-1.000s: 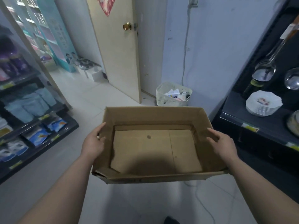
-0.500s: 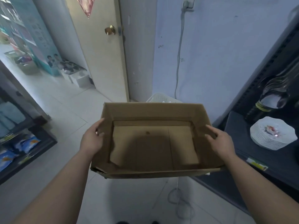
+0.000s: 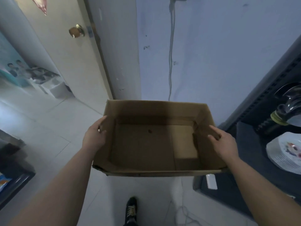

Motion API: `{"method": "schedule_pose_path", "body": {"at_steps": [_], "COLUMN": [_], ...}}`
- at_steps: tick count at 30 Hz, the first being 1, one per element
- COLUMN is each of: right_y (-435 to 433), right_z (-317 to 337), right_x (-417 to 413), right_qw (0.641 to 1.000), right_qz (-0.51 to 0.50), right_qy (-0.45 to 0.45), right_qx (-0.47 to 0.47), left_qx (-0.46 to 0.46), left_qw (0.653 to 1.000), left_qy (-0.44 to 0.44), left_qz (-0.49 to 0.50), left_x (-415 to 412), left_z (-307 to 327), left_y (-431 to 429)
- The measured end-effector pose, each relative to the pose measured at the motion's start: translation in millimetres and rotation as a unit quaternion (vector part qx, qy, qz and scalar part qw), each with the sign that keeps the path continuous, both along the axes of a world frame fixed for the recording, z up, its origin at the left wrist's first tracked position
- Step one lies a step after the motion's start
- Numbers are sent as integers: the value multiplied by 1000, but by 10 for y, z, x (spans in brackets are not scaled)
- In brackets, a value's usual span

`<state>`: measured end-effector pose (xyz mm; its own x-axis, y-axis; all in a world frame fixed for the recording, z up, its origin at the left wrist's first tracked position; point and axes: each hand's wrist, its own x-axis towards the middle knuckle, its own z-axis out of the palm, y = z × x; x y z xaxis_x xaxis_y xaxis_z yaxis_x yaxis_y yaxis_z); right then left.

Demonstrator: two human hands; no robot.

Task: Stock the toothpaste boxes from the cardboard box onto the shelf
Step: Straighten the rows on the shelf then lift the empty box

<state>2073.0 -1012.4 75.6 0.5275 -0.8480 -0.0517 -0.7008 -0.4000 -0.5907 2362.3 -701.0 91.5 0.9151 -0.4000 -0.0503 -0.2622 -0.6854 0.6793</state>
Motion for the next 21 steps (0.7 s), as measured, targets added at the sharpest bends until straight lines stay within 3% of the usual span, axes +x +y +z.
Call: {"method": "schedule_pose_path", "body": {"at_steps": [9,21], "right_y": [-348,-1106], "right_z": [-245,-879], "right_x": [912,1681], "right_qw": [995,985], "right_qz": [-94,-165], "right_qy": [14,-8], "right_qx": [11,45], "left_qx": [12,28], "left_qw": [995,987], "left_qy": [10,35], "left_qz": [-96,-156], "left_x": [1414,2457], "left_z": [-202,-825], "left_y": [-901,-2202]}}
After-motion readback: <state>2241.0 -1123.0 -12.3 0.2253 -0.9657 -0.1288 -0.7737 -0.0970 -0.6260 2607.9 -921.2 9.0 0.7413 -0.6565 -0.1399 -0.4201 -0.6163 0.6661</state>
